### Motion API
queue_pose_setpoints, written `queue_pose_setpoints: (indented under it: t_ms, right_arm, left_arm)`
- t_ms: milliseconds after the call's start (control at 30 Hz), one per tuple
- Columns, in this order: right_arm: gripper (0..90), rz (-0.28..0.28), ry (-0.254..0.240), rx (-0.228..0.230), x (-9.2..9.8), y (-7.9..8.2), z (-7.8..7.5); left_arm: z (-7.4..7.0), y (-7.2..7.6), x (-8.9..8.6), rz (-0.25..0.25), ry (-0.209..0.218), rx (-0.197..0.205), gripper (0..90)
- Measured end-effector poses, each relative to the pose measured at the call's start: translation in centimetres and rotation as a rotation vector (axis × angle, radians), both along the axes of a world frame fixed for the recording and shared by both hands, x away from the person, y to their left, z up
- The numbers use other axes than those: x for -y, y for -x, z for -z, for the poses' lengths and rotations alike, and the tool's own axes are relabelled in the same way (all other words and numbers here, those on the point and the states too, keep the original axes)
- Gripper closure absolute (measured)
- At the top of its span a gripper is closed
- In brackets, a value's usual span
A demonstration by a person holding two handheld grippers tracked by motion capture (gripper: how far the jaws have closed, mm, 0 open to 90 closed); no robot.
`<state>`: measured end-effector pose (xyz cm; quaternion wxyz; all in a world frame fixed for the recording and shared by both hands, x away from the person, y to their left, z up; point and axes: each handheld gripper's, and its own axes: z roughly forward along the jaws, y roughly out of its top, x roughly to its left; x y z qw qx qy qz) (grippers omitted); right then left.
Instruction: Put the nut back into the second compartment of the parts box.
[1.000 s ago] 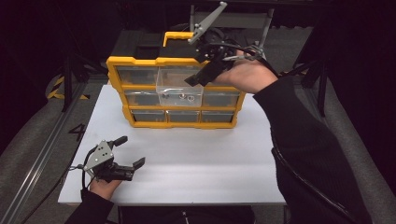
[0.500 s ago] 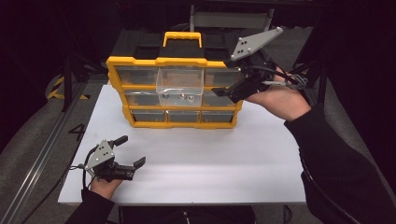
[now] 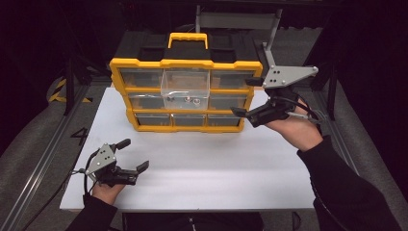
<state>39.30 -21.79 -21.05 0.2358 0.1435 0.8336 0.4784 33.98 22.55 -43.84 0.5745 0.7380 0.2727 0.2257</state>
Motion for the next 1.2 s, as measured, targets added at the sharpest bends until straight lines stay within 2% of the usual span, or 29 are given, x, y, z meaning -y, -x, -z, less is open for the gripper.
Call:
queue_pose_setpoints:
  t_ms: [67, 267, 433, 467, 533, 600, 667, 700, 733, 800, 900, 967, 1033, 1200]
  right_arm:
    - [7.2, 0.006, -0.034, 0.007, 0.6, 0.3, 1.0]
    - [6.4, 0.005, -0.065, -0.011, 1.7, 0.9, 3.5]
    - [5.7, 0.011, -0.142, 0.009, 3.2, 1.9, 6.7]
    - [5.7, 0.011, -0.142, 0.009, 3.2, 1.9, 6.7]
    - [5.3, 0.017, -0.169, 0.026, 3.8, 2.2, 8.1]
    - [4.8, 0.031, -0.206, 0.023, 4.6, 2.4, 9.5]
    - [4.7, 0.043, -0.218, 0.015, 5.1, 2.6, 10.7]
    - [4.7, 0.052, -0.219, 0.012, 5.6, 2.8, 12.0]
    - [4.7, 0.052, -0.219, 0.012, 5.6, 2.8, 12.0]
    - [4.7, 0.071, -0.226, 0.013, 6.2, 3.1, 13.8]
    - [4.8, 0.104, -0.229, -0.013, 6.9, 3.2, 16.1]
    - [4.7, 0.126, -0.235, -0.023, 7.2, 3.3, 17.1]
    - [4.7, 0.153, -0.256, -0.038, 7.7, 3.4, 18.2]
    - [4.7, 0.204, -0.315, -0.025, 8.9, 3.7, 20.2]
  left_arm:
    - [-0.1, 0.1, 0.0, 0.000, -0.001, -0.002, 0.4]
    - [-0.2, 0.1, 0.0, 0.004, -0.008, 0.004, 0.4]
    - [-0.6, 0.2, 0.0, 0.007, -0.004, 0.008, 0.4]
    - [-0.6, 0.2, 0.0, 0.007, -0.004, 0.008, 0.5]
    - [-0.7, 0.2, 0.0, 0.012, -0.001, 0.005, 0.4]
    - [-0.9, 0.3, 0.0, 0.015, 0.001, 0.007, 0.4]
    - [-1.1, 0.4, -0.1, 0.017, 0.005, 0.011, 0.5]
    - [-1.2, 0.5, -0.1, 0.020, 0.010, 0.011, 0.4]
    - [-1.2, 0.5, -0.1, 0.020, 0.010, 0.011, 0.4]
    - [-1.4, 0.6, -0.2, 0.022, 0.014, 0.011, 0.4]
    - [-1.7, 0.6, -0.4, 0.026, 0.030, 0.008, 0.4]
    - [-1.9, 0.7, -0.5, 0.033, 0.045, 0.002, 0.4]
    - [-2.3, 0.9, -0.8, 0.028, 0.055, 0.019, 0.4]
    - [-2.5, 1.1, -1.3, 0.019, 0.050, 0.028, 0.4]
